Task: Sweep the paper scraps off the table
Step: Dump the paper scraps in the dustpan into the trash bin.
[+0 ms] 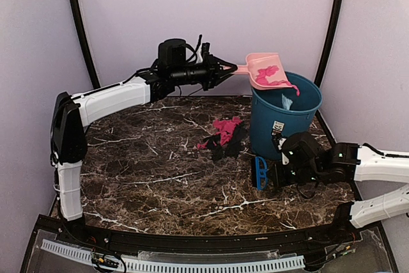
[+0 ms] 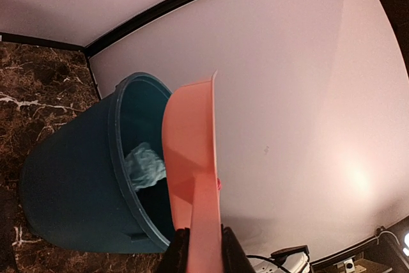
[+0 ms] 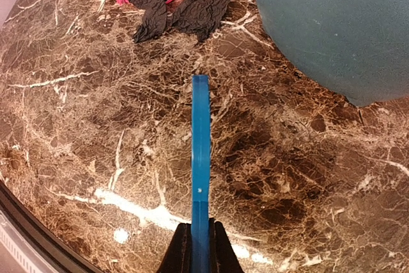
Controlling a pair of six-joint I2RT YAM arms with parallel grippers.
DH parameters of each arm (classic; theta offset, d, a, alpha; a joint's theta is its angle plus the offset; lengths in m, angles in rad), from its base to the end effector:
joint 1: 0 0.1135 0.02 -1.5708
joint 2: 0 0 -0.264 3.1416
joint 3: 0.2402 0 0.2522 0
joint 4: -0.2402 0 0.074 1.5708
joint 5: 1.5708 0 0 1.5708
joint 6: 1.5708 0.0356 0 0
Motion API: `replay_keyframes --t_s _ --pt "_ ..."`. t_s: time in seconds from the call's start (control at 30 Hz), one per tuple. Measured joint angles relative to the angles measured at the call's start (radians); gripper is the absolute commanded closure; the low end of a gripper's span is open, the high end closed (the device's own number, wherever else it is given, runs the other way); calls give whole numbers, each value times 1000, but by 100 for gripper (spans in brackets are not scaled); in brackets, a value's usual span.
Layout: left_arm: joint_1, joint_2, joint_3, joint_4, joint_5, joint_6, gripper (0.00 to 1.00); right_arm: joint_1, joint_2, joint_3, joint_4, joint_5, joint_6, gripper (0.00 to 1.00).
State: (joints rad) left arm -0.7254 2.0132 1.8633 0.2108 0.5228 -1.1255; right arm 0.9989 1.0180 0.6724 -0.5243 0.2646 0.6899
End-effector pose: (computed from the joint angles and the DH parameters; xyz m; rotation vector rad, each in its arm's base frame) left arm 0.3540 -0.3376 0.3812 0.1418 1.8382 -1.7911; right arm 0.1172 0.1649 0.2288 -0.2591 2.4378 0.4527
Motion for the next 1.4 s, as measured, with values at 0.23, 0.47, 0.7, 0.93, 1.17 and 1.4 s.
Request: replay_keyframes --t_s 0.23,0.47,0.7,0.93,1.17,1.4 --pt "0 72 85 -72 2 117 100 0 -5 0 1 2 0 100" --pt "-2 72 154 -152 -45 329 100 0 -5 0 9 -6 -8 100" --pt "-16 80 187 -174 -103 533 100 0 -5 -2 16 -20 -24 100" --pt "-50 109 228 -175 -146 714 100 0 -8 -4 24 -26 -36 100" --pt "-91 124 232 -174 -215 946 100 0 -8 -5 30 -30 -50 100" --pt "-138 129 233 -158 -271 1197 100 0 -29 -18 52 -43 -66 100"
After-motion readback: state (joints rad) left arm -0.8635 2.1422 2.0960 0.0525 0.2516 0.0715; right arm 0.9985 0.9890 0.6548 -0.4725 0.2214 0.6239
